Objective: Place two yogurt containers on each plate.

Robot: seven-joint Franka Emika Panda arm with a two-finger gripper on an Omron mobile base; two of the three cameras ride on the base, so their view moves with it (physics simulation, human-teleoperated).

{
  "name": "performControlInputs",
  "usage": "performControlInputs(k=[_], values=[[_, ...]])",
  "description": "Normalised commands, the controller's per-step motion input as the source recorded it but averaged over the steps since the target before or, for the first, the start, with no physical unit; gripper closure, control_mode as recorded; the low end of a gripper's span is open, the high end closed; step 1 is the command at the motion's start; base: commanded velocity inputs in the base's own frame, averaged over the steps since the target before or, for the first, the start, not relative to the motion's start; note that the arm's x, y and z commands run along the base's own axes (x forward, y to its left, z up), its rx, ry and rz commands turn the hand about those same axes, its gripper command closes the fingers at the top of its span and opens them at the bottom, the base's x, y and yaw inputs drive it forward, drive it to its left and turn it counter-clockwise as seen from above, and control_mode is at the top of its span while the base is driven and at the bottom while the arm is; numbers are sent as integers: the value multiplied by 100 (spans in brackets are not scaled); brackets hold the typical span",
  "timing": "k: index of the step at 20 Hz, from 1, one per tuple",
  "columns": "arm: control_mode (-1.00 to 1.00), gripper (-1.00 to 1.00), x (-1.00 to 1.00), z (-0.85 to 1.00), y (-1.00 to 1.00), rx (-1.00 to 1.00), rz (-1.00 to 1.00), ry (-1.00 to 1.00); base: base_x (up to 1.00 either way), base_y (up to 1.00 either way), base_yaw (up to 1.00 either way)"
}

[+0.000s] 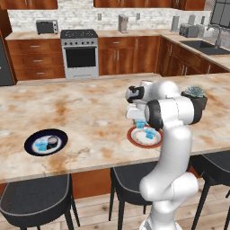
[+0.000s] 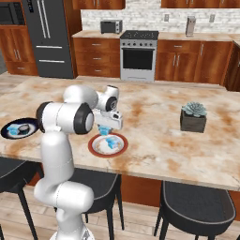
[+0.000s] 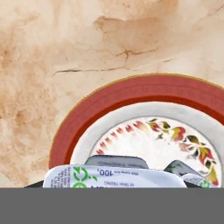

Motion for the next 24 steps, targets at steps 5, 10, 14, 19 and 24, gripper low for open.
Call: performControlInputs(k=[5, 10, 14, 19, 24], values=[[-100, 100, -25, 0, 5, 0, 0, 1, 0, 0, 0], [-100, 100, -24, -8, 2, -1, 0, 13, 0, 0, 0], [-100, 100, -9, -20, 11, -5, 0, 25, 0, 0, 0], [-100, 100, 0, -13, 10, -3, 0, 20, 0, 0, 0], [-100, 100, -2, 0, 0, 0, 0, 1, 0, 0, 0]])
